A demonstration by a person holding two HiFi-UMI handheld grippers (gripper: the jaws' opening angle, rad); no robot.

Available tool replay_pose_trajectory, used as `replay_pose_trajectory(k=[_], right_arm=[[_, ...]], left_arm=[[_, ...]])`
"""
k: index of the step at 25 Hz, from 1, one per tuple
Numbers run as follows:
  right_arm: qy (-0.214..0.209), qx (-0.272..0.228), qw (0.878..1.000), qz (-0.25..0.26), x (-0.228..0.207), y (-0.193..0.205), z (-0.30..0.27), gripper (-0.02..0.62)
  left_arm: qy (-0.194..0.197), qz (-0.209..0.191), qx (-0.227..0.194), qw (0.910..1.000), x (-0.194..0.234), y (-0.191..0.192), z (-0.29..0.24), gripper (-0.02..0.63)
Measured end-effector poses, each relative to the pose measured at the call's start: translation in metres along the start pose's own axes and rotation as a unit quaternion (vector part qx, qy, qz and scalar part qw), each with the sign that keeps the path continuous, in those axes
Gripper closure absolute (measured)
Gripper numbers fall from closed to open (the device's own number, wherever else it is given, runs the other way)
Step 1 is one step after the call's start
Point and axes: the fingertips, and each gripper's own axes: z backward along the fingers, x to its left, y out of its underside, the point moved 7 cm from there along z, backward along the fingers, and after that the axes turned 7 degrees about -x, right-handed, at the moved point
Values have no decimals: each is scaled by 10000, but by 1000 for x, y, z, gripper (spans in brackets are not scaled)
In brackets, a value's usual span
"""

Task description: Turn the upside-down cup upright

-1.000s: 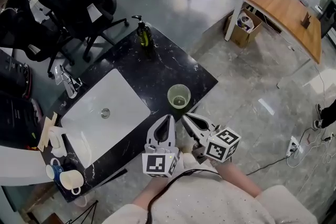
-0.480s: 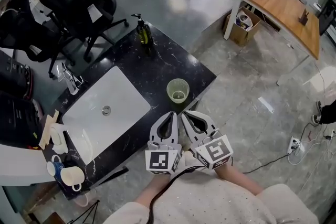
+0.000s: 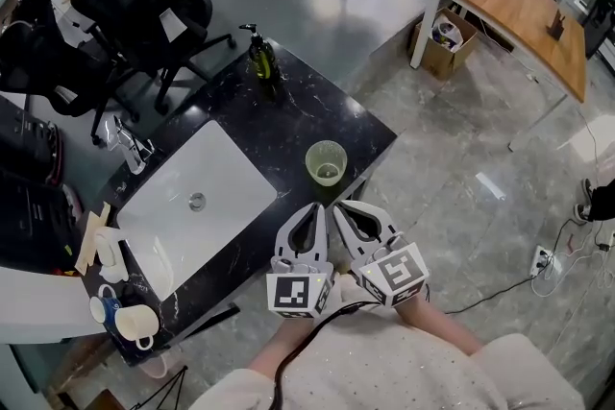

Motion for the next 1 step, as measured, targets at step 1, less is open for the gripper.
replay_pose_trajectory(k=[1], right_arm=[[-6,-1,10000,5,0,0,0,589]], left_arm=[[3,-2,3,10000,0,0,0,601]])
